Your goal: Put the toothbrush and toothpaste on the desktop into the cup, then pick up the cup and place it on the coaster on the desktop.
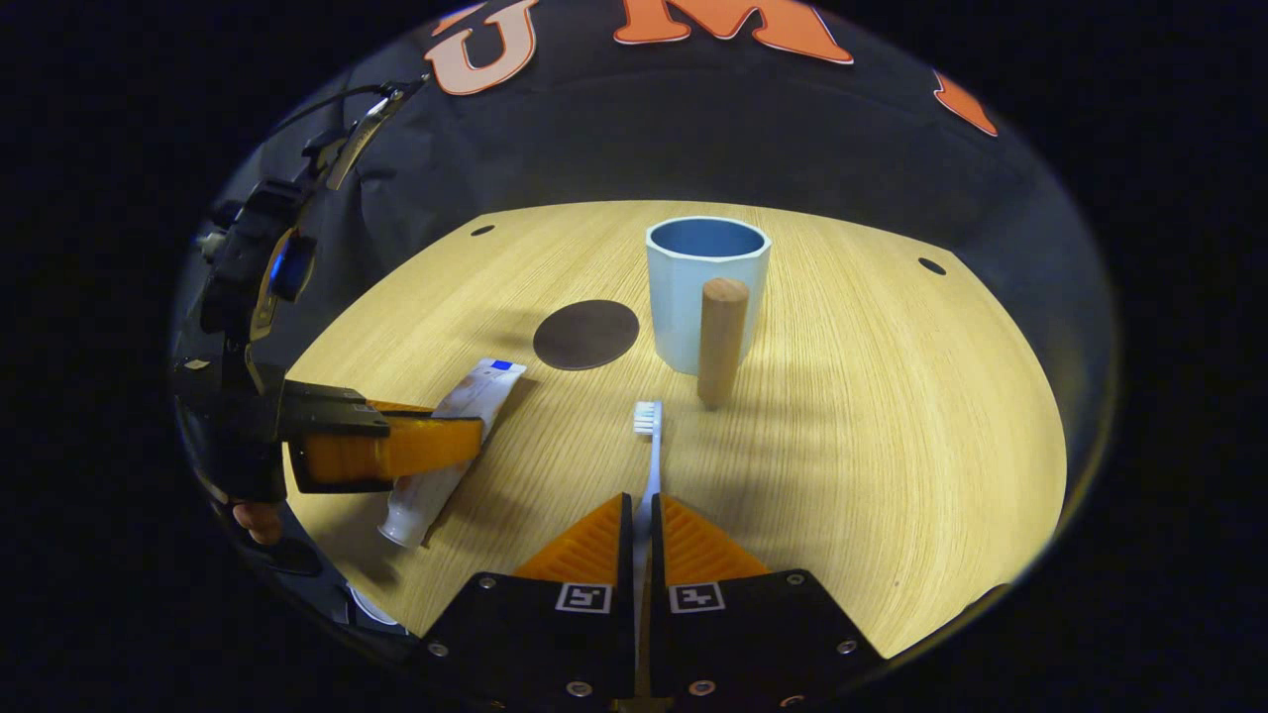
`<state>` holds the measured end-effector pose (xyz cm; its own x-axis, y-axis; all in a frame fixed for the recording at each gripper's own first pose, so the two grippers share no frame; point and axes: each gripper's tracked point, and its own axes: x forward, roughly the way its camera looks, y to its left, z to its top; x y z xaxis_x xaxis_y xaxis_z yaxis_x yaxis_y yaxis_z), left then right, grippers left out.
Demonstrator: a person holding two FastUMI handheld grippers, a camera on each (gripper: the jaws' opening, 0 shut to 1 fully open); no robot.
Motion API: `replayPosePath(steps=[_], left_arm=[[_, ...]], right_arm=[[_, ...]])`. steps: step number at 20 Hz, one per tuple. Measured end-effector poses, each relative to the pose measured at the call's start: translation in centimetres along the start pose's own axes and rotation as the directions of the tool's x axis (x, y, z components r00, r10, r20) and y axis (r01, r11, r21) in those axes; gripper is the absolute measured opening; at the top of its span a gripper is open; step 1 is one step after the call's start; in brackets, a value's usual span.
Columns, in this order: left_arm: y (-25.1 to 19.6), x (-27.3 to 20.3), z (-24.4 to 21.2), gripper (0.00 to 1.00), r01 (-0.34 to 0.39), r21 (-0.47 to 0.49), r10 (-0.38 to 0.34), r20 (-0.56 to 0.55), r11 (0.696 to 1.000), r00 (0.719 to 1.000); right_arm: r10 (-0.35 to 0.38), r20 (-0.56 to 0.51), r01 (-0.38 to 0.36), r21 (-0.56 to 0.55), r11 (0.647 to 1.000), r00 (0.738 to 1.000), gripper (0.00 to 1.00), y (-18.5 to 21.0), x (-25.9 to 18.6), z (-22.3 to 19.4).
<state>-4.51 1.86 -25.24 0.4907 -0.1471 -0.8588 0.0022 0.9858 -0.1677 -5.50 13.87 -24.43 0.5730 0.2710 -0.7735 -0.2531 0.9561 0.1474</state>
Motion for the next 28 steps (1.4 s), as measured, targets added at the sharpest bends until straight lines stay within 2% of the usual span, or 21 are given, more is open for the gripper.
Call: replayPosePath(steps=[8,16,19,25,27,28], left_arm=[[-0.2,-0.2,0.2,0.13,0.011,-0.005,-0.011,0.01,1.0,1.0],[-0.8,-1.6,1.6,0.13,0.018,-0.01,-0.018,0.059,1.0,0.998],[-0.7,-1.6,1.4,0.13,0.022,-0.014,-0.021,0.059,1.0,0.998],[-0.6,-1.1,1.1,0.13,0.012,-0.025,-0.011,0.057,1.0,0.998],[-0.7,-1.2,1.1,0.13,0.007,-0.022,-0.006,0.058,1.0,0.998],[-0.7,-1.2,1.2,0.13,0.006,-0.019,-0.005,0.058,1.0,0.998]], right_arm=[[0.024,0.093,-0.024,0.004,1.0,0.995,0.07,-0.2,-1.8,2.5],[0.028,0.218,-0.022,-0.028,0.999,0.975,0.06,-0.4,-3.9,5.8],[0.018,0.212,-0.011,-0.032,0.999,0.977,0.06,-0.7,-3.4,5.4],[-0.005,0.12,0.009,-0.033,0.999,0.993,0.06,-0.7,-0.3,3.2],[0.027,0.096,-0.023,-0.041,0.999,0.995,0.11,0.3,0.6,2.8],[0.039,0.08,-0.035,-0.053,0.998,0.996,0.18,0.7,1.1,2.4]])
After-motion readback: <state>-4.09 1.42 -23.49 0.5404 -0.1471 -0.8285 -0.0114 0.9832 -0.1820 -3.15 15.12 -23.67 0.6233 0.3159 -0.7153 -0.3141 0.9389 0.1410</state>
